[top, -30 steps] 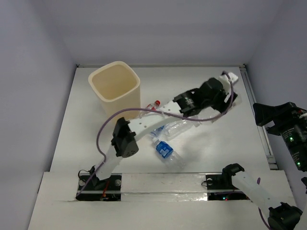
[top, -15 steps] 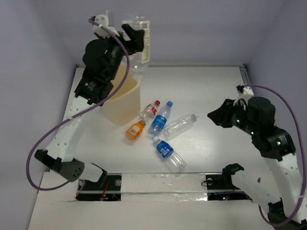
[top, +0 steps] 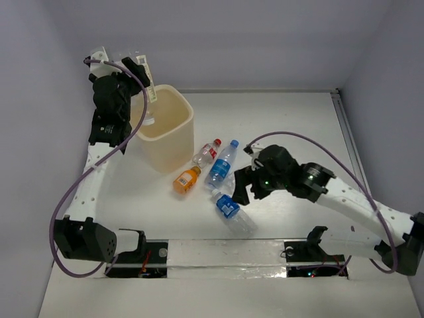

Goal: Put the plastic bottles in the bin

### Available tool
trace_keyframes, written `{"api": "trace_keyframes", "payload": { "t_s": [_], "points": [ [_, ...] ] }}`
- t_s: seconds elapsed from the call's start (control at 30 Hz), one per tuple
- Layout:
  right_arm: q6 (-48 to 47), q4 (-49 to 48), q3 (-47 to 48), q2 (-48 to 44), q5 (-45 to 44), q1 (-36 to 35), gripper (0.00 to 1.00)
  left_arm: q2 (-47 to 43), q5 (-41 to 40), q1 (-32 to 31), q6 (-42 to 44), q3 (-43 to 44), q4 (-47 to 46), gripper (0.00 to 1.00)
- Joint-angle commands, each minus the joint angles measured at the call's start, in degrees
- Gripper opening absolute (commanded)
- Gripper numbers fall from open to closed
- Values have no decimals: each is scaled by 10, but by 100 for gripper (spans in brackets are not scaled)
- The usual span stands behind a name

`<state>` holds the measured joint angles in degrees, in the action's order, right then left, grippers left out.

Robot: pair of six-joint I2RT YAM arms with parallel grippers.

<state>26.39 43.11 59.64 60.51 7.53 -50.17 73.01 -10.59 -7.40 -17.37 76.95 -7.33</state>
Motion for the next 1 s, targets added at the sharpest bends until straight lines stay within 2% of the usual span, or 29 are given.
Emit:
{"api": "trace_keyframes", "payload": {
  "t_s": [0.0, 0.13, 0.17, 0.27, 0.37, 0.53, 0.63, 0.8, 0.9, 0.93, 0.97],
  "points": [
    [17, -58, -8, 31, -68, -16, 98, -2, 27, 15, -26, -8, -96, 43],
    [2, -71, -10, 83, -71, -16, 99, -5, 36, 15, -43, -48, -122, 51],
    [-2, -73, -14, 94, -65, -16, 100, -13, 41, 15, -49, -71, -127, 64],
    [-9, -86, -20, 135, -55, -29, 100, -32, 46, 15, -59, -105, -134, 85],
    [-13, -101, -26, 166, -37, -42, 100, -55, 56, 15, -68, -122, -133, 95],
    [-13, -123, -26, 224, -44, -56, 99, -87, 93, 15, -77, -105, -94, 96],
    [-6, -133, -29, 245, -58, -62, 95, -117, 122, 15, -88, -96, -58, 95],
    [-1, -159, -40, 290, -61, -79, 89, -194, 161, 4, -113, -132, -2, 87],
    [3, -166, -41, 310, -71, -85, 81, -229, 171, -2, -115, -151, 29, 83],
    [4, -165, -41, 309, -74, -85, 74, -238, 174, -2, -113, -152, 49, 82],
    [4, -161, -41, 305, -73, -85, 70, -252, 176, -2, -109, -152, 60, 81]
  ]
}}
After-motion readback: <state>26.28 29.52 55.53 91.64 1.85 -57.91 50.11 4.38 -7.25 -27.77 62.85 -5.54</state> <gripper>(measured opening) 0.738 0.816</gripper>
